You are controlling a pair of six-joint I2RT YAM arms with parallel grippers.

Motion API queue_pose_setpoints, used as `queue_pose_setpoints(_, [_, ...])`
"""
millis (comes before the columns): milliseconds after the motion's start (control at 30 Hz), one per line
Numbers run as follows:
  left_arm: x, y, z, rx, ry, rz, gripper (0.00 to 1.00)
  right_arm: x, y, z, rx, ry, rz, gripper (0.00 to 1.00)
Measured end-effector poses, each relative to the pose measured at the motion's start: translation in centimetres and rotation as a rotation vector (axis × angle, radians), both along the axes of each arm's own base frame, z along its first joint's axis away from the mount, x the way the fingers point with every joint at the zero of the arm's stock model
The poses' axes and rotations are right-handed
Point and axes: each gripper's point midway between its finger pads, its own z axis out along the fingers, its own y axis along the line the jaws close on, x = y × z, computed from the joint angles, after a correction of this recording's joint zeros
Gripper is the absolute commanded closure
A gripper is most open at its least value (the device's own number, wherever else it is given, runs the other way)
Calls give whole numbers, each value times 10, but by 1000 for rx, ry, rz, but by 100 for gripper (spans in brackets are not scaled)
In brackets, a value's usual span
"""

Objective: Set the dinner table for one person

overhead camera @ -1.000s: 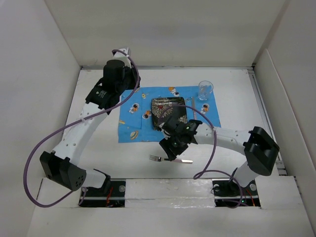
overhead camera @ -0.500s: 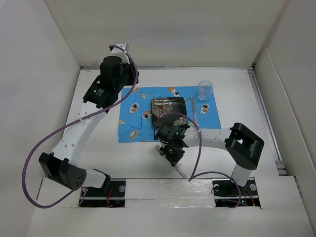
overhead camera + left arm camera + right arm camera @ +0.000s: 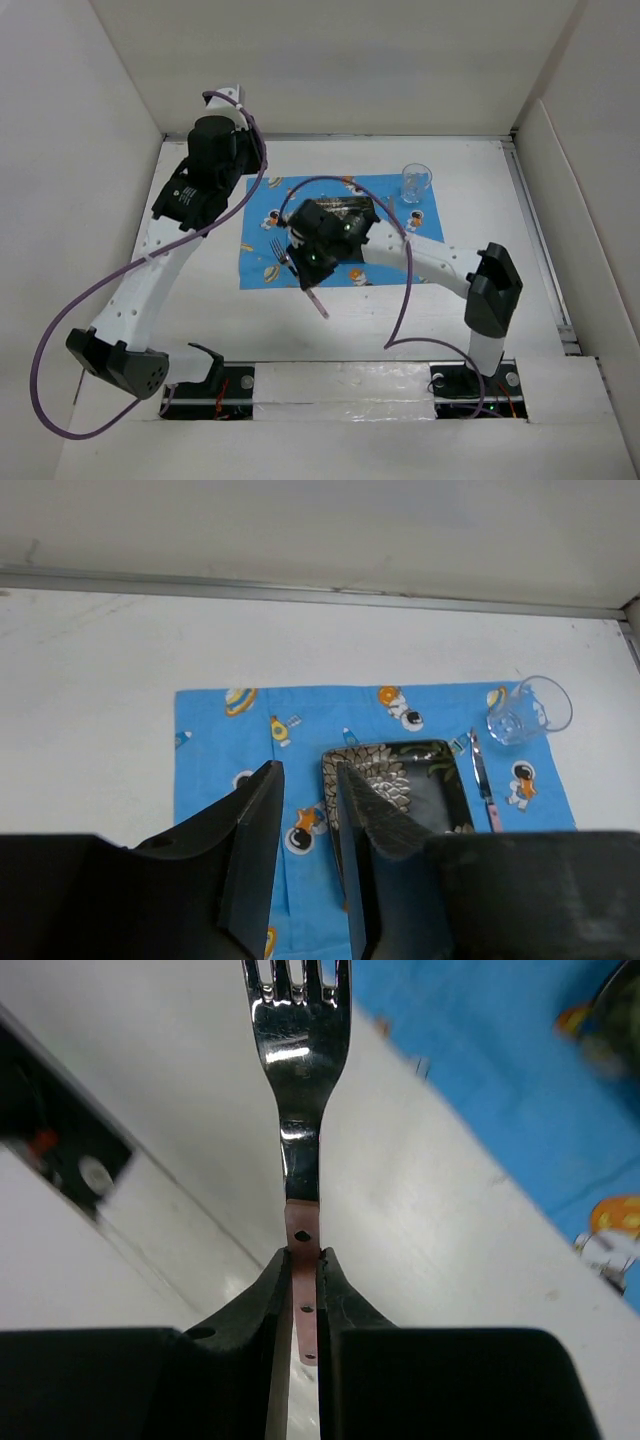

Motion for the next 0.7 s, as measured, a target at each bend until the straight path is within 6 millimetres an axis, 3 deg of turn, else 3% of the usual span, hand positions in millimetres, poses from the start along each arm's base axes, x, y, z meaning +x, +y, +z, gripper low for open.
queue_pose_setpoints(100, [-5, 9, 22, -6, -47, 27, 73, 60, 31, 24, 98, -39, -134, 100])
queue_pose_setpoints(167, [-13, 13, 36, -20, -81, 34, 73, 90, 46, 27, 124, -55, -201, 100])
queue_pose_setpoints(233, [-21, 16, 47, -36, -106, 32, 73, 132, 64, 22, 163, -61, -295, 100])
queue_pose_setpoints(333, [-29, 15, 54, -55, -120, 20, 73, 170, 77, 0, 176, -34, -402, 100])
queue_pose_setpoints(467, [-35, 3, 41, -66, -91, -18, 73, 199, 75, -39, 148, 19, -542, 100])
queue_pose_setpoints(700, [-38, -5, 4, -52, -2, -43, 72, 210, 79, -72, 133, 83, -664, 100])
